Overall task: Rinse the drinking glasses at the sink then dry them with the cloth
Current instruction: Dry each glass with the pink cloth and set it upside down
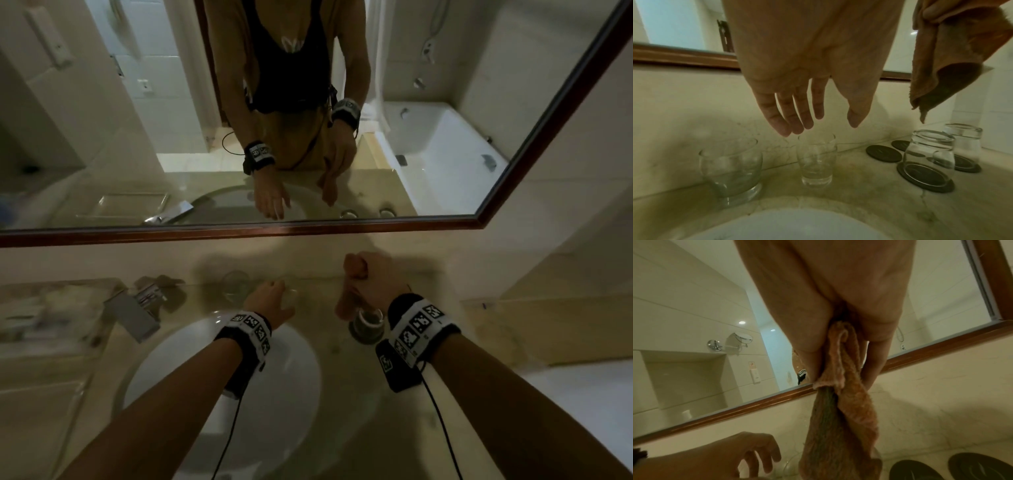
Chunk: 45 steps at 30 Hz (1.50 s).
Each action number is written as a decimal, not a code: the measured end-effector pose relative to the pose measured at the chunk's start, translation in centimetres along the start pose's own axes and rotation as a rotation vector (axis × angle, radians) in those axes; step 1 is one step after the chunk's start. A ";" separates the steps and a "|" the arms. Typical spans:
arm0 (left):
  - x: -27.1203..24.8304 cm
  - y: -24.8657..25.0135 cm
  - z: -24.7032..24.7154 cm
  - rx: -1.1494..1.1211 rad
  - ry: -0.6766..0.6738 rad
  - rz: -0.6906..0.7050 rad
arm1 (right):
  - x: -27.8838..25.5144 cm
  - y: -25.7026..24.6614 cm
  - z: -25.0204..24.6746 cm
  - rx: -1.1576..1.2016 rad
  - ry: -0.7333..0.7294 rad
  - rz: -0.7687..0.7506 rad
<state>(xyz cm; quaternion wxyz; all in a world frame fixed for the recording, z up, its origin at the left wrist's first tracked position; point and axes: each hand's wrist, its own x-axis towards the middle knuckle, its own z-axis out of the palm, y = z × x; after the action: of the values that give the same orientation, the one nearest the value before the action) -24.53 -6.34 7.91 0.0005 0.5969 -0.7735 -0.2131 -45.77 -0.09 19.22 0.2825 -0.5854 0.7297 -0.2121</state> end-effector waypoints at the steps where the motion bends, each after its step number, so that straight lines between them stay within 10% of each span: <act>1: 0.3 -0.3 0.2 -0.024 0.009 -0.006 | 0.3 -0.2 0.3 -0.004 0.008 -0.009; 24: 8.7 -2.0 5.4 -0.209 -0.101 -0.096 | 6.7 0.1 5.6 0.102 -0.056 0.049; 45: -5.2 1.1 -5.7 -0.342 0.214 0.315 | 0.7 -5.9 5.2 -0.020 -0.054 -0.046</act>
<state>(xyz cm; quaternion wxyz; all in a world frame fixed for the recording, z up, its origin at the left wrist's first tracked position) -22.60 -3.15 14.76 0.2165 0.4795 -0.8052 -0.2737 -38.09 -2.03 18.98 0.2916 -0.6102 0.7102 -0.1954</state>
